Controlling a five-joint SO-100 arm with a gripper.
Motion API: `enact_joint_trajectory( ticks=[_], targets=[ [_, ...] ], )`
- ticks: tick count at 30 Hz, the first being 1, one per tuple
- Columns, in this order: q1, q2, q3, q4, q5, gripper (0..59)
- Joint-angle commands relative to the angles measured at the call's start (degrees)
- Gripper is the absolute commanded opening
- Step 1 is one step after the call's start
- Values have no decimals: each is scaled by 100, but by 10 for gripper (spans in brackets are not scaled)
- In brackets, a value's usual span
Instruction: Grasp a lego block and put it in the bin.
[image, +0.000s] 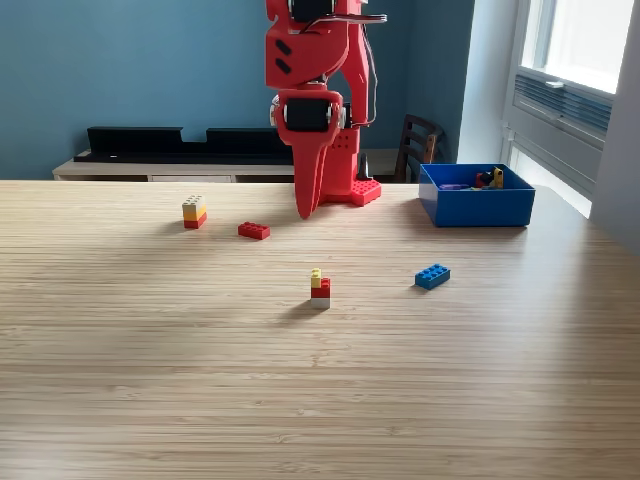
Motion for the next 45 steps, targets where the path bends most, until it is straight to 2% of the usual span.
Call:
enact_joint_trajectory(
  ticks=[1,7,16,32,39,45],
  targets=[
    [-18,-527,-782,-114,-105,216],
    [-26,-1169,-1099,-114,-211,232],
    [-97,-1617,-1468,-123,-316,251],
    [-281,-2241,-1890,-114,-264,244],
    [-290,-2602,-2215,-105,-185,224],
    [-290,-2804,-2364,-105,-167,169]
  ],
)
